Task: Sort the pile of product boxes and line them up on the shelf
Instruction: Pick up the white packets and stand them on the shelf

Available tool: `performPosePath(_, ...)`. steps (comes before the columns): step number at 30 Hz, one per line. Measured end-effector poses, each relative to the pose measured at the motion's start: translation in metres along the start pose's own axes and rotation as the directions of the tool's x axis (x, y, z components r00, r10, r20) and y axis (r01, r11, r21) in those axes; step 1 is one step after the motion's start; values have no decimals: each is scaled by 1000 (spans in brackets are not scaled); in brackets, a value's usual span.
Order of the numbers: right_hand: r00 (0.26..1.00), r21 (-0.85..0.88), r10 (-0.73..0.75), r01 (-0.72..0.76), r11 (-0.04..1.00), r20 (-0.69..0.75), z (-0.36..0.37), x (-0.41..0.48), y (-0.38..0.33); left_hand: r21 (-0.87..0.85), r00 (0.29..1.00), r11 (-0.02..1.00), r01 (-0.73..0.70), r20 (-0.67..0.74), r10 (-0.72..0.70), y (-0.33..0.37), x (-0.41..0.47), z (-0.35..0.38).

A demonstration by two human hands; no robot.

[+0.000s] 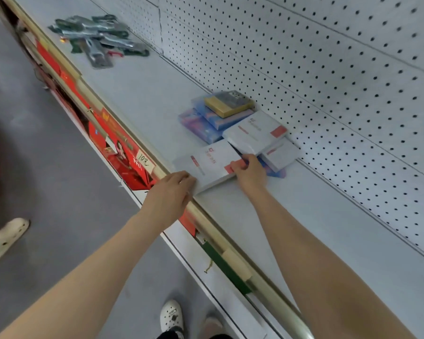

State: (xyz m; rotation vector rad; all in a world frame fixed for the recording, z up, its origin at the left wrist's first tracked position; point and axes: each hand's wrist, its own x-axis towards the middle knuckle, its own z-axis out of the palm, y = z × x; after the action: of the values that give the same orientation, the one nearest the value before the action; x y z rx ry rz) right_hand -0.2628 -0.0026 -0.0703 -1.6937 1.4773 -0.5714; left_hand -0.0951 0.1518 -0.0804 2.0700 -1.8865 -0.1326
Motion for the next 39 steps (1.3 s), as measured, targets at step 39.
performPosePath(39,917,262,378,-337,904,-125,-198,-84,102,-732,919,558,391,286,-270,93,111,15)
